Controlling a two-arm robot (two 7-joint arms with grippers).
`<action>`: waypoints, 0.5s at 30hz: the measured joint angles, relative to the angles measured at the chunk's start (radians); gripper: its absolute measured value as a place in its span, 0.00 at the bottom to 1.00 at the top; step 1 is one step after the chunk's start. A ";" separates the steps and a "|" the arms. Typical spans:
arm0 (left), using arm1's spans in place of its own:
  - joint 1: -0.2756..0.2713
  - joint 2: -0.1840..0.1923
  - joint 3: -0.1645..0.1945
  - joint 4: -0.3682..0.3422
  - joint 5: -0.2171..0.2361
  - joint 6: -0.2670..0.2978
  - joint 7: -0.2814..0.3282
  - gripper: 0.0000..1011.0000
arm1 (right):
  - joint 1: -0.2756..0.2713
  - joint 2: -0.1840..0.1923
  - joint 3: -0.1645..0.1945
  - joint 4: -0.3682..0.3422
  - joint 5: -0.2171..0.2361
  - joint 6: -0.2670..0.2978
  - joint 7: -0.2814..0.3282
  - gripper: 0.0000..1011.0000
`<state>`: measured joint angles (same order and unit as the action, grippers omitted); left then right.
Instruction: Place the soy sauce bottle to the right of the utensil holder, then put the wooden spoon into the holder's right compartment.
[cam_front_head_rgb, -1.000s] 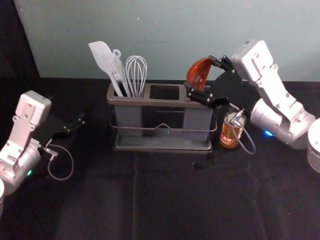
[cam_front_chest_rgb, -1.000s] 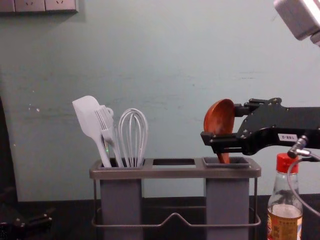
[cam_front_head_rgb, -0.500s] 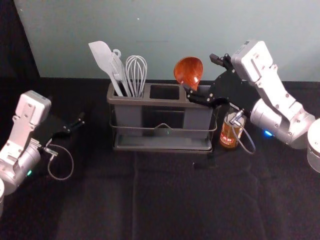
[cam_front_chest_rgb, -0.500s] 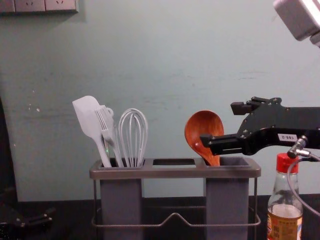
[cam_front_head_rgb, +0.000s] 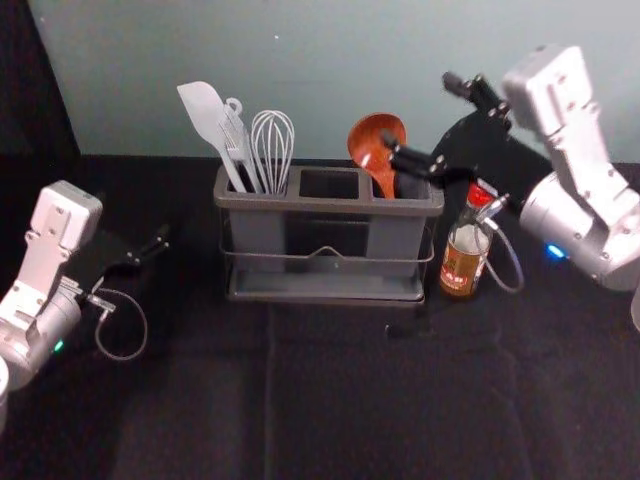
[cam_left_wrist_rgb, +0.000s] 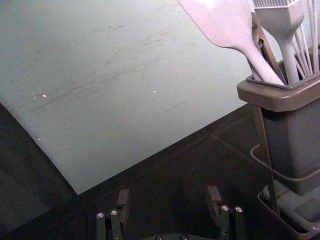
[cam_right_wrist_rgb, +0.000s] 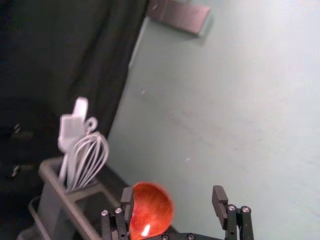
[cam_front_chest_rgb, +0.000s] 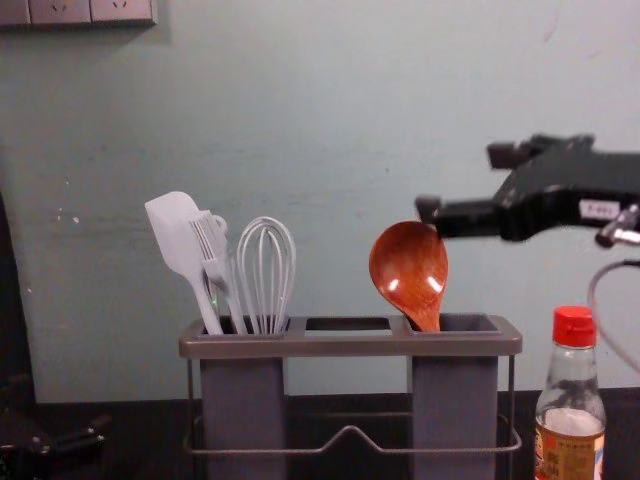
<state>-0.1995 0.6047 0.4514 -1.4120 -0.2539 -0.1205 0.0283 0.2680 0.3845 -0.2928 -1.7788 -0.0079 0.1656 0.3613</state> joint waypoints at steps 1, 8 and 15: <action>0.000 0.000 0.000 0.000 0.000 0.000 0.000 0.99 | -0.013 -0.004 0.012 -0.019 0.006 0.001 -0.017 0.99; 0.000 0.000 0.000 0.000 0.000 0.000 0.000 0.99 | -0.104 -0.024 0.063 -0.106 -0.022 -0.062 -0.123 0.99; 0.000 0.000 0.000 0.000 0.000 0.000 0.000 0.99 | -0.253 -0.036 0.141 -0.180 -0.069 -0.185 -0.228 0.99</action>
<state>-0.1995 0.6046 0.4514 -1.4120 -0.2539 -0.1206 0.0283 0.0154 0.3485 -0.1514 -1.9590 -0.0766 -0.0195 0.1337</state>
